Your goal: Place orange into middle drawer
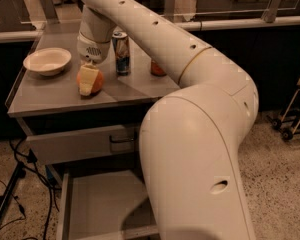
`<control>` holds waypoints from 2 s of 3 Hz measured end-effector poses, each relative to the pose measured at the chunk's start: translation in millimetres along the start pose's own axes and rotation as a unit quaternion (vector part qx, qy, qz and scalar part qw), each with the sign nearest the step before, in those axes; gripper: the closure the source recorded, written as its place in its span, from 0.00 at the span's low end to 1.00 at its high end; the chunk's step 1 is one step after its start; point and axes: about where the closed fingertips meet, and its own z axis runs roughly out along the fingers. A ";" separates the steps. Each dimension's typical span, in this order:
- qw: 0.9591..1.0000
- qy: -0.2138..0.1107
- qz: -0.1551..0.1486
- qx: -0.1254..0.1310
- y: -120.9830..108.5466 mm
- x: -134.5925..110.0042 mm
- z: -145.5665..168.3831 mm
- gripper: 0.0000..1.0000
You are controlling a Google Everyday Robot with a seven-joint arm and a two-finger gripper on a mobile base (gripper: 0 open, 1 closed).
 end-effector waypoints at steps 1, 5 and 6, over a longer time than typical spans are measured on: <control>1.000 0.000 0.000 0.000 0.0 0.0 0.0 0.73; 0.994 -0.057 0.052 0.071 55.5 11.0 -53.3 1.00; 0.992 -0.065 0.067 0.081 93.2 12.5 -61.3 1.00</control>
Offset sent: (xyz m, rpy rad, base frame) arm 0.0000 0.0000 0.0000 0.0000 0.0000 0.0000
